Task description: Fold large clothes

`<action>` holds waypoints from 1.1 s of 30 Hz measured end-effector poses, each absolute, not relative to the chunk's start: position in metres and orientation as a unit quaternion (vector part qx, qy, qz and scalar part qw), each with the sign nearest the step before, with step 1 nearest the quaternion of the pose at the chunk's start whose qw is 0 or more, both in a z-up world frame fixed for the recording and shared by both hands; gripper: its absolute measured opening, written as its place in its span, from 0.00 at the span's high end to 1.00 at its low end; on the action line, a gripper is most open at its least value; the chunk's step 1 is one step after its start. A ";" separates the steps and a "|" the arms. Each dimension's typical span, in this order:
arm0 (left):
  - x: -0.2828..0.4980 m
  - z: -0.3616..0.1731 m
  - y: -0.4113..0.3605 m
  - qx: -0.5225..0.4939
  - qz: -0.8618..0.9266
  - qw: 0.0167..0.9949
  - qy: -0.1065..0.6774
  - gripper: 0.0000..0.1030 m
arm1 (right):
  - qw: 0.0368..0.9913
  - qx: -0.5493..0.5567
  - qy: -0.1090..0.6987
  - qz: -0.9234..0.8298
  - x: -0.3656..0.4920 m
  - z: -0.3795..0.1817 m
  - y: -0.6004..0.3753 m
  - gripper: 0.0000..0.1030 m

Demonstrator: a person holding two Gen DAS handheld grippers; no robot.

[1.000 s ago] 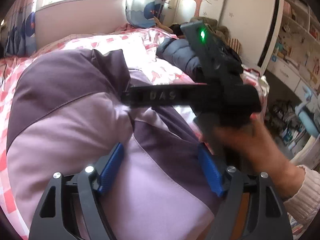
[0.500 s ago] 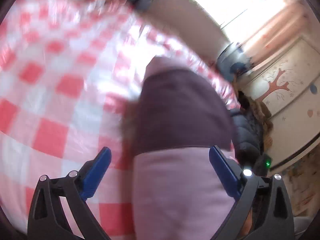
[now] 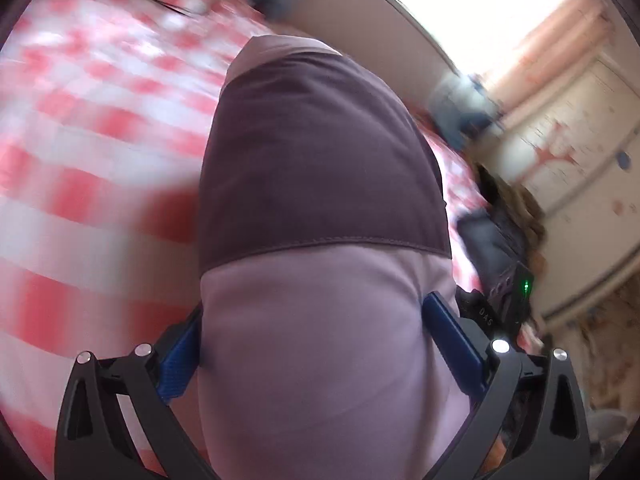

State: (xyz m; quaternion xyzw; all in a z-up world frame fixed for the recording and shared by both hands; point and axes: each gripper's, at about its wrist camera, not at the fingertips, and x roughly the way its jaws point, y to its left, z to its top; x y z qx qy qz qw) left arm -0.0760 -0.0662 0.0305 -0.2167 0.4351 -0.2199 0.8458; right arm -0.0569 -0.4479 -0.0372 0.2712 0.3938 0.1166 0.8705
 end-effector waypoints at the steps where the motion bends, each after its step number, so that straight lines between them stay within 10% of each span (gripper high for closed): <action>1: -0.074 0.033 -0.032 -0.221 -0.190 0.851 0.438 0.06 | 0.868 0.263 0.400 0.132 -0.044 -0.037 -0.424 0.05; 10: -0.119 0.035 0.121 -0.316 -0.034 0.877 0.361 0.06 | 0.844 0.197 0.449 0.218 -0.015 -0.049 -0.297 0.06; 19: -0.095 0.050 -0.004 -0.064 -0.092 0.928 0.354 0.06 | 0.823 0.163 0.509 0.193 0.005 -0.006 -0.295 0.06; 33: -0.086 0.041 -0.010 -0.034 -0.100 0.929 0.355 0.06 | 0.825 0.223 0.487 0.181 0.002 -0.045 -0.302 0.06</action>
